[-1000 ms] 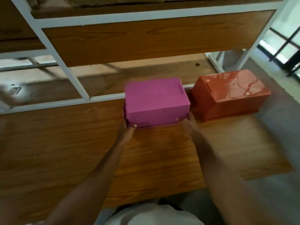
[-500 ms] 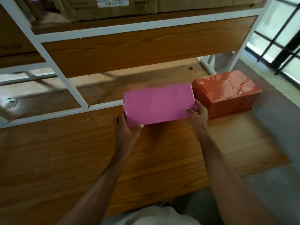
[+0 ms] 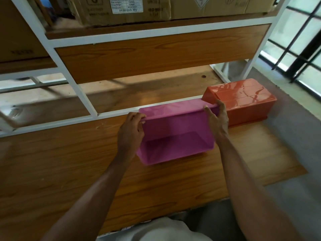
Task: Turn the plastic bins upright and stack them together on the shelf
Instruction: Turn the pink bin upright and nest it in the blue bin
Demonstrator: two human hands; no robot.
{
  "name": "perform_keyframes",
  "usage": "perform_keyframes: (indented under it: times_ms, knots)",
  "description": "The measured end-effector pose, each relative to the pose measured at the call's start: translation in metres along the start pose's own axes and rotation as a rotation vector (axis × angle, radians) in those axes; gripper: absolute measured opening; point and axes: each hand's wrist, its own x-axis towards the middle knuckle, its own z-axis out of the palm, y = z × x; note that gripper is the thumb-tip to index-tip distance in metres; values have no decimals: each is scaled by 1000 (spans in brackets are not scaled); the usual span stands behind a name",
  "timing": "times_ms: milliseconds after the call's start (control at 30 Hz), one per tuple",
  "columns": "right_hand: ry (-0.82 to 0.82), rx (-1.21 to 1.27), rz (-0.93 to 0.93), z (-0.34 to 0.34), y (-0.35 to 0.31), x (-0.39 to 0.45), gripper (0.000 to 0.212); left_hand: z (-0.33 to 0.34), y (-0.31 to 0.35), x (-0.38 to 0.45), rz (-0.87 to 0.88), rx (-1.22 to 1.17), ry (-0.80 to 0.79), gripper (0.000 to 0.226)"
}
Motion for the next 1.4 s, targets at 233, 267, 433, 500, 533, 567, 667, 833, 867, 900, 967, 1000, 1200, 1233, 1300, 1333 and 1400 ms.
perform_keyframes:
  times_ms: [233,267,433,500,533,567,667,833,867,900,967,1000,1200,1233,1300,1333,1400]
  knots:
    - [-51,-108,43,1,23,-23,86,-5,-4,0,-26,-44,8,28]
    - [-66,-124,90,-1,35,-25,88,-5,-5,0,-31,-49,11,27]
    - [-39,-244,117,-7,66,-46,36,-4,-15,5,-101,-130,-4,31]
    - [-4,-318,98,-12,71,-53,27,-2,-23,8,-216,-247,-28,37]
    - [2,-347,78,-14,71,-58,26,0,-26,9,-295,-324,-35,42]
    - [8,-370,53,-14,72,-62,26,1,-26,9,-372,-381,-37,47]
    - [9,-418,7,-15,65,-70,25,10,-24,-8,-532,-436,131,59]
    - [-107,-382,76,-13,50,-70,22,47,0,-83,-892,-771,272,69]
    - [-128,-347,131,-10,47,-72,21,56,4,-93,-1002,-829,222,74]
    - [-148,-306,193,-7,44,-76,20,61,9,-99,-1111,-872,144,77]
    - [-196,-241,304,1,38,-88,18,71,9,-102,-1219,-1025,-5,67]
    - [-211,-218,339,5,37,-95,17,75,8,-100,-1206,-1077,-50,62]
    - [-300,-158,462,12,37,-128,31,59,2,-80,-1061,-941,-17,49]
    - [-289,-263,400,9,36,-130,40,54,-1,-78,-1054,-920,-34,46]
    - [-148,-474,238,1,32,-130,53,47,-12,-74,-1027,-869,-82,39]
    - [-67,-534,155,-3,29,-127,54,44,-17,-72,-1011,-859,-103,41]
    - [-9,-560,22,-6,23,-117,43,37,-28,-69,-982,-848,-170,50]
